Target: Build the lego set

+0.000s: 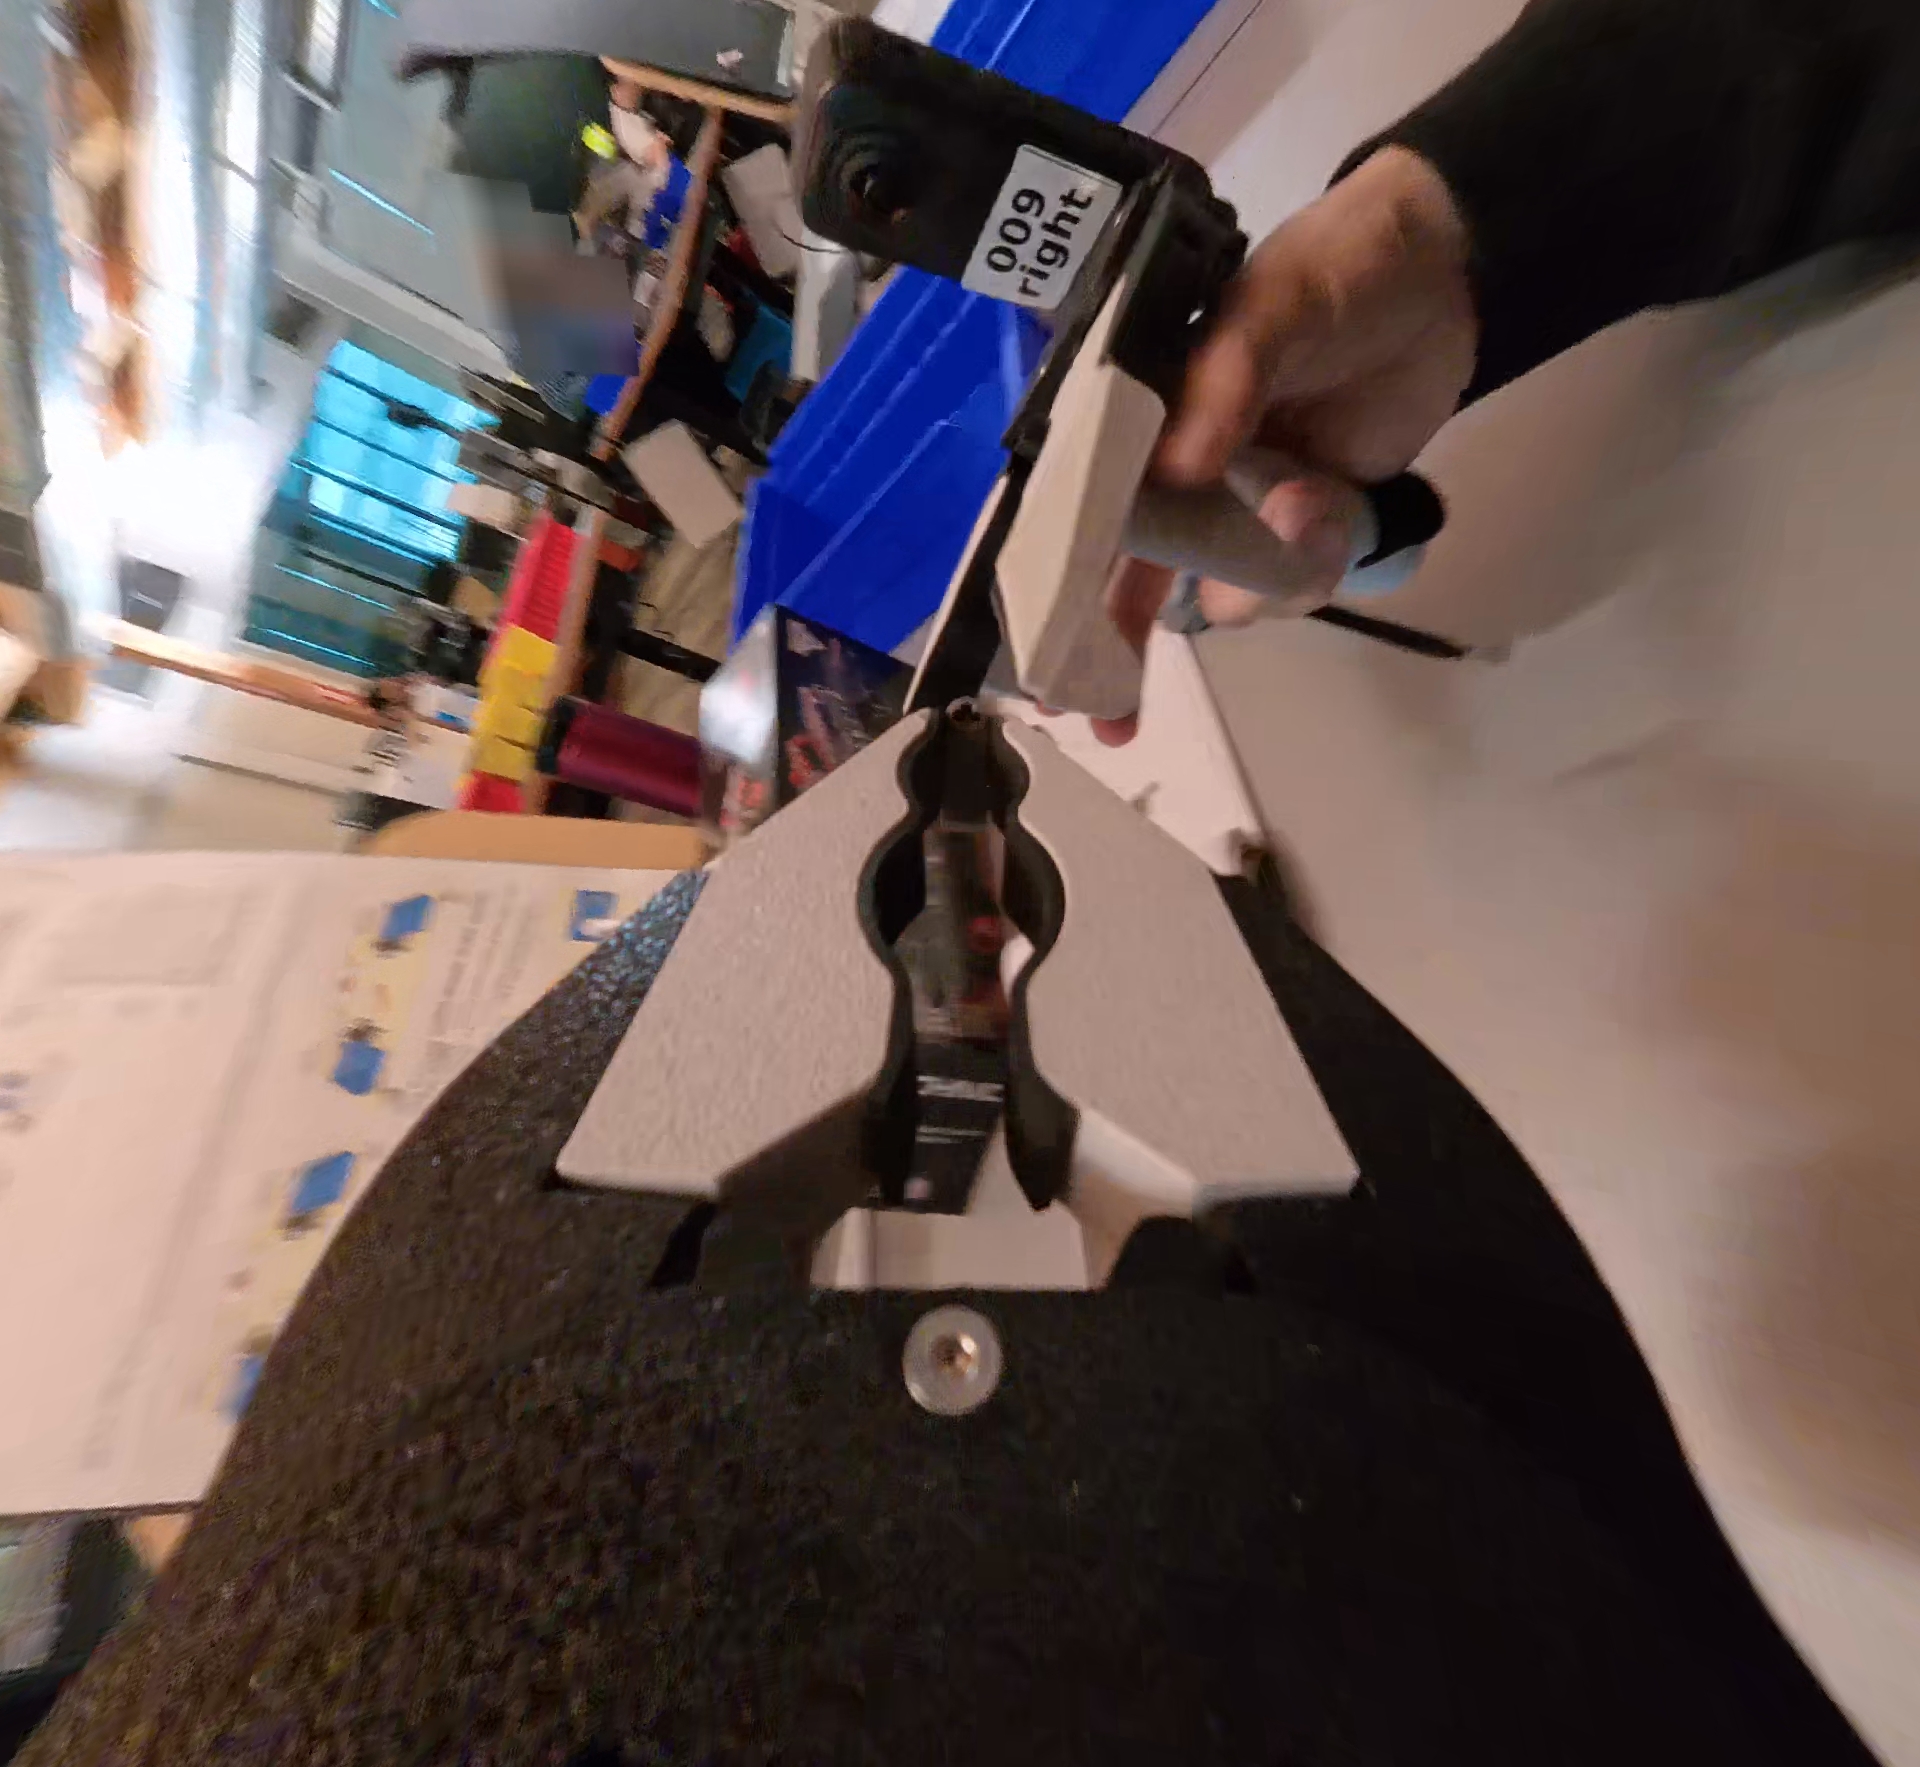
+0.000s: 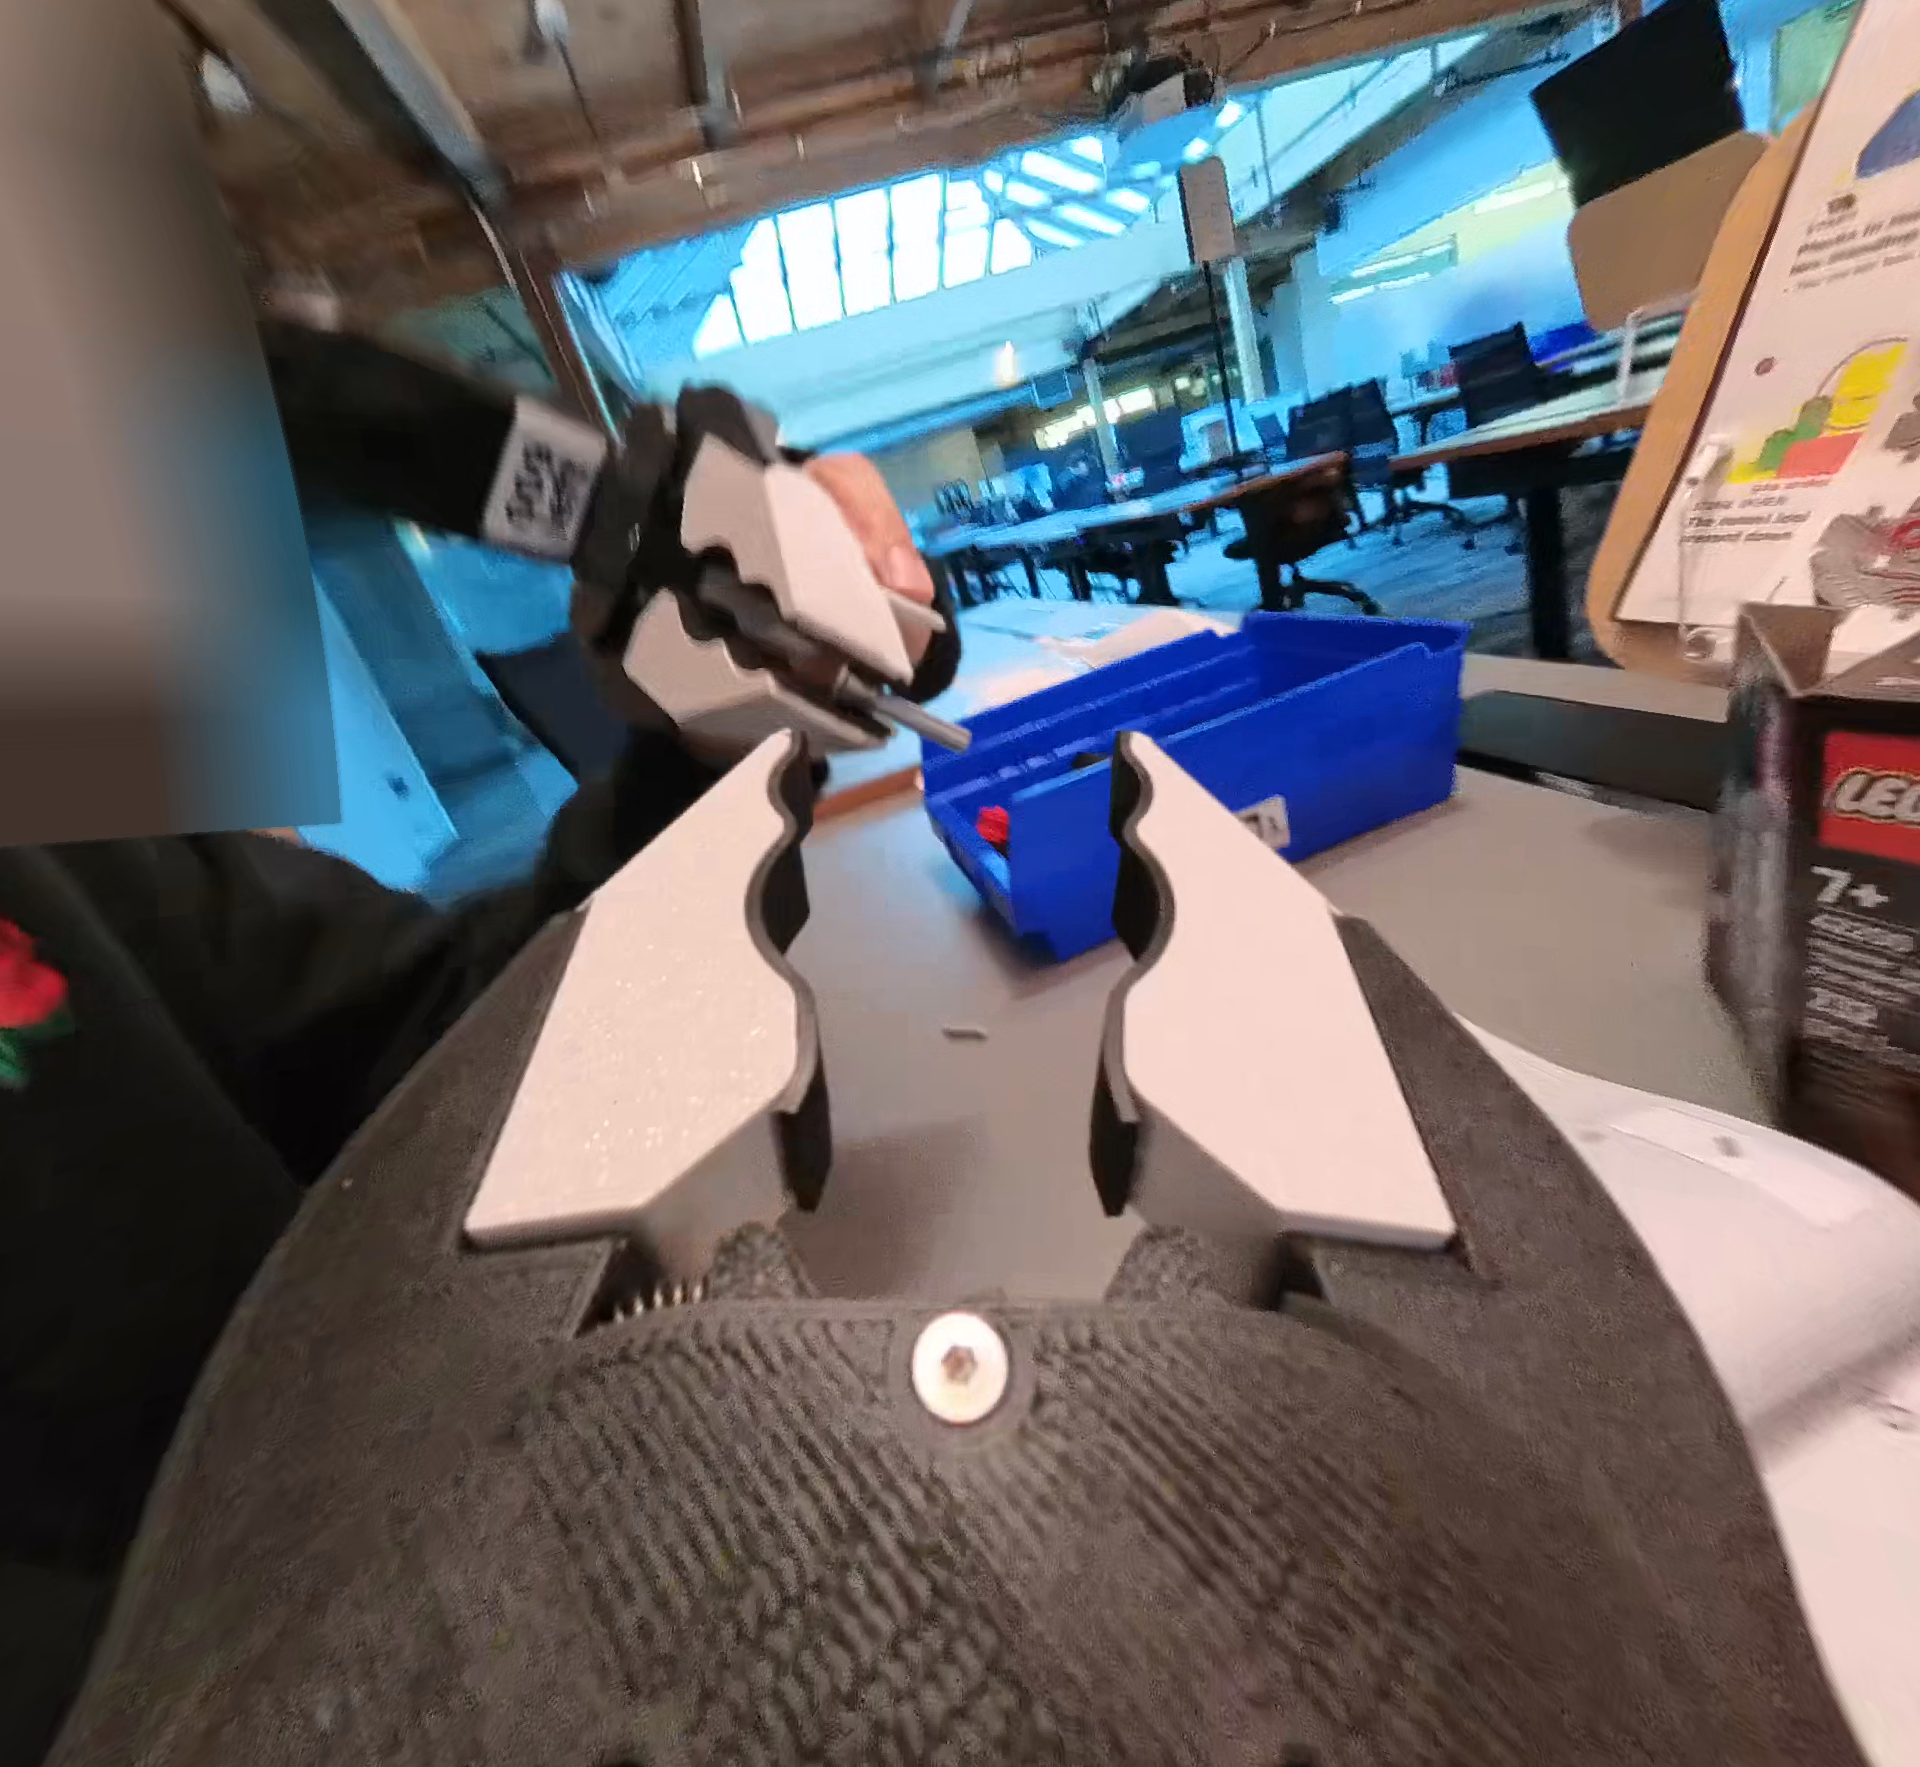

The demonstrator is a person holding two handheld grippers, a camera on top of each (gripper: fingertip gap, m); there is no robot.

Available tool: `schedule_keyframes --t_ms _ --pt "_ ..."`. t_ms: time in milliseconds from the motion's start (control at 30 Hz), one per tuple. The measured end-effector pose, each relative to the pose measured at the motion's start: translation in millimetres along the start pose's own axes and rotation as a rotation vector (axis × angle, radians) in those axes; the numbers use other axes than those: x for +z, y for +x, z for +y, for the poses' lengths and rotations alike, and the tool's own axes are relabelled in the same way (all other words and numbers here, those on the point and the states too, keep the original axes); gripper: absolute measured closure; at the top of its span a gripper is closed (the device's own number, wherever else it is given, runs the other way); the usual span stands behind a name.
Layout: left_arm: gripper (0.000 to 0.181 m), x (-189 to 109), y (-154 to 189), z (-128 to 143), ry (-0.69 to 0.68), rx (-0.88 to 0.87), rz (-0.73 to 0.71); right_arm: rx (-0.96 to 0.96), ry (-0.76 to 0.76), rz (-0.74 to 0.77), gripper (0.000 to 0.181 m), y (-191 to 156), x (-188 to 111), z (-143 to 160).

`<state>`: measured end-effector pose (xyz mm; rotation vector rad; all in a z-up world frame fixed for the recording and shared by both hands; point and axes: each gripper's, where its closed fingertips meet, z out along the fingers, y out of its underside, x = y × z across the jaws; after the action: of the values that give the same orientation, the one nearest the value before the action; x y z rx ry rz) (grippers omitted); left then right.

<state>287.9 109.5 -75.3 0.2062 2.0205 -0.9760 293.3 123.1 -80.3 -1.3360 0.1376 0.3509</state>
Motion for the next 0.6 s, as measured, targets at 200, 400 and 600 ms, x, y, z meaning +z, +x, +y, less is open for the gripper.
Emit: schedule_keyframes --t_ms 200,400,600 --pt "0.177 3 -13 -9 0.010 0.233 -0.176 0.019 0.074 -0.015 0.132 -7 -4 -17" --pt "0.177 6 -12 -15 0.018 0.279 -0.202 0.073 0.091 -0.049 0.142 -9 -5 -18" --pt "0.177 9 -11 -17 -0.033 0.378 -0.226 0.084 0.112 -0.071 0.151 -12 -6 -22"
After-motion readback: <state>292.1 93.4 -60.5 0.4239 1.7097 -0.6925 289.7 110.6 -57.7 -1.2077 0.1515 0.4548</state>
